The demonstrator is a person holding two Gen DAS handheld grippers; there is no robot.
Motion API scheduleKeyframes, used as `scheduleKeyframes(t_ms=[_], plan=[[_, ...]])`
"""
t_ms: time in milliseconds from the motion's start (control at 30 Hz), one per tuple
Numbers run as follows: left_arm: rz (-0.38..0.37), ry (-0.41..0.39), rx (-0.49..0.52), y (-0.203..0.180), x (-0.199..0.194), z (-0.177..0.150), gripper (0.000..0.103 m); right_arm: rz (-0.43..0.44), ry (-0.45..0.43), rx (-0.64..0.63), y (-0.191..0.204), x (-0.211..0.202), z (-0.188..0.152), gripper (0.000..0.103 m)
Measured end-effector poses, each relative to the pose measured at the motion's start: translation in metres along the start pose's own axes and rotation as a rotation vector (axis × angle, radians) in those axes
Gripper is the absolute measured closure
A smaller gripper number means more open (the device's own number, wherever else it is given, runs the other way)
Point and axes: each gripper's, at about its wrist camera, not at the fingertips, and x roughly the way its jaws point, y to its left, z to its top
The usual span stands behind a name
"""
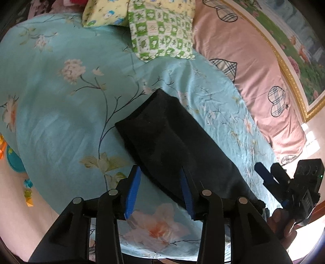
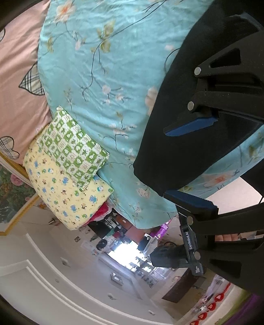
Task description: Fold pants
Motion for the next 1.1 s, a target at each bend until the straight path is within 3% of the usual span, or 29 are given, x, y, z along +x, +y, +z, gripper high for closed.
scheduleKeyframes(t_ms=[100, 300, 600, 933, 1033, 1100], plan=[[0.008, 0.006, -0.038, 0.008, 0.007, 0.002, 0.048, -0.001, 0.024, -0.01, 0.0, 0.016, 0.008, 0.046], [0.021, 0.008, -0.083, 0.016, 0.02, 0.013, 0.048, -0.003, 0.113, -0.077, 0.0, 0.06, 0.029, 0.046], [0.0, 0.05, -0.118, 0.028, 0.044, 0.02, 0.047, -0.011, 0.325, -0.266, 0.01, 0.149, 0.062, 0.045], [-0.031, 0.051, -0.138, 0.035, 0.055, 0.03, 0.047, 0.002, 0.464, -0.275, 0.001, 0.208, 0.065, 0.046], [-0.027, 0.044, -0.139, 0.034, 0.057, 0.033, 0.047, 0.029, 0.49, -0.226, -0.009, 0.217, 0.067, 0.062], [-0.019, 0.034, -0.128, 0.031, 0.06, 0.035, 0.048, 0.039, 0.489, -0.192, -0.014, 0.218, 0.069, 0.067]])
